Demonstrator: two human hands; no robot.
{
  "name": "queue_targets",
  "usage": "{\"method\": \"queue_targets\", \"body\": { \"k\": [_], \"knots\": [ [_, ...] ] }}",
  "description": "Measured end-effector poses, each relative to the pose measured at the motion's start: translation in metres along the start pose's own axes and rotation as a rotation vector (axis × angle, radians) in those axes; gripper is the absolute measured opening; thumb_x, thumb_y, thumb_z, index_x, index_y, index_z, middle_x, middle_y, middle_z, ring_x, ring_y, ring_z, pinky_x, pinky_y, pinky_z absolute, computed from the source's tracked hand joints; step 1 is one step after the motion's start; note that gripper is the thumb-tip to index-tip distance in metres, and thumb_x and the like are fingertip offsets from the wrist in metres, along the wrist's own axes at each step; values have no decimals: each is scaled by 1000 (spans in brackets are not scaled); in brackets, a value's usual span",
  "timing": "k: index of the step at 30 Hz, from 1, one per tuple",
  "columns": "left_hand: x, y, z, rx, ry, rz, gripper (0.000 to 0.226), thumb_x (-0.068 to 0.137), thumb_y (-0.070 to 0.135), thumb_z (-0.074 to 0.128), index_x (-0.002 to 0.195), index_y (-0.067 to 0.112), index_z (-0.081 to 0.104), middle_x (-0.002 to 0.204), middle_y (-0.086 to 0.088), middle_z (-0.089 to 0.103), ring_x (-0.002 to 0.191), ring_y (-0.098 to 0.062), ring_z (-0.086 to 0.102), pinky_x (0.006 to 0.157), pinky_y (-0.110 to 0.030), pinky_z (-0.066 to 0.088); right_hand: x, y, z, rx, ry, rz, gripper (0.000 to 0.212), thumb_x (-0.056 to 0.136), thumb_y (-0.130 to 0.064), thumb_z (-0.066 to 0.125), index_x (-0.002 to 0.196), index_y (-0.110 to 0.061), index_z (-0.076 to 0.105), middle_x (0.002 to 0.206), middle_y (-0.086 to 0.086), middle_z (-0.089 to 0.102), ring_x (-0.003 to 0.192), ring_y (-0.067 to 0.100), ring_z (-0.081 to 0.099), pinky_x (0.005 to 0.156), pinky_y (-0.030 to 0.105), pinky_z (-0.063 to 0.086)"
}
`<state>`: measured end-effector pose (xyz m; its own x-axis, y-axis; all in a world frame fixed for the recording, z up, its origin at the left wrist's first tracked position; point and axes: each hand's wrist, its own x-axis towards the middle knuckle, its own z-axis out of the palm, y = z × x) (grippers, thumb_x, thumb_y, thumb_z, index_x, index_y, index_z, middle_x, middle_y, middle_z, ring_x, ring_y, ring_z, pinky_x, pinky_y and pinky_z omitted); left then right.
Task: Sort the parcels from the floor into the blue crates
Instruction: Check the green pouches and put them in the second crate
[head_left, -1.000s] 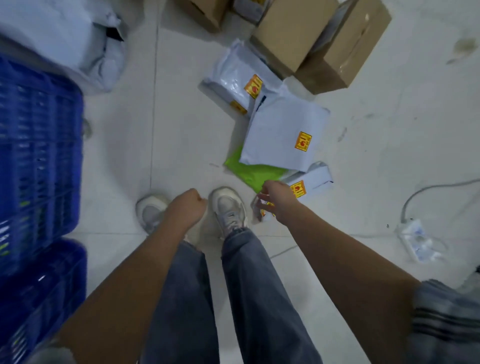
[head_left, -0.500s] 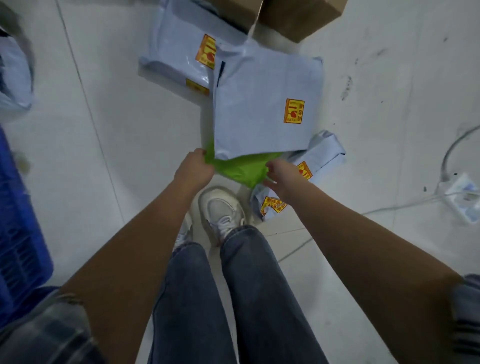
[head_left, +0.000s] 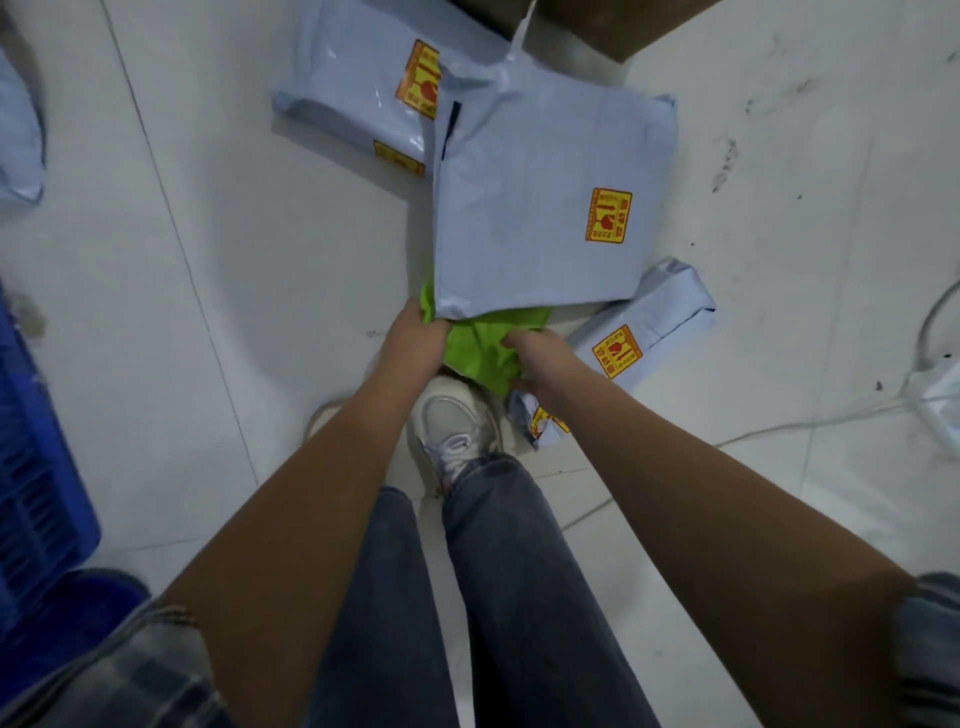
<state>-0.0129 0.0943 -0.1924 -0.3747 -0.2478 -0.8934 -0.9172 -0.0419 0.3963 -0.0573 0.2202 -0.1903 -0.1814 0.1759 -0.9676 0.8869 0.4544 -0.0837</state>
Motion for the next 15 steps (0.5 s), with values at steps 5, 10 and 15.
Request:
{"method": "queue_targets", "body": {
  "k": [5,10,15],
  "knots": [
    [-38,5,-28,-115,39,-90,18,79,17,56,94,8,60,95,-19,61,87,-21,56,74,-21,51,-40,4,12,-731,-19,-293,72,82,-24,67,143,-6,32,138,22,37,126,38,42,106,43,38],
    [-85,15,-76,-359,36,-256,15,85,0,52,97,-2,60,100,-25,62,75,-29,61,71,-47,59,-102,-4,28,-1280,-152,-647,94,75,-39,73,149,-14,21,147,12,32,132,32,36,105,45,37],
    [-121,34,-122,-627,-117,-174,24,95,22,46,77,12,56,82,-9,71,64,-18,69,59,-29,56,-144,-35,45,-973,45,-694,39,91,-13,51,130,-11,47,121,18,60,111,37,57,84,38,44]
  ]
}}
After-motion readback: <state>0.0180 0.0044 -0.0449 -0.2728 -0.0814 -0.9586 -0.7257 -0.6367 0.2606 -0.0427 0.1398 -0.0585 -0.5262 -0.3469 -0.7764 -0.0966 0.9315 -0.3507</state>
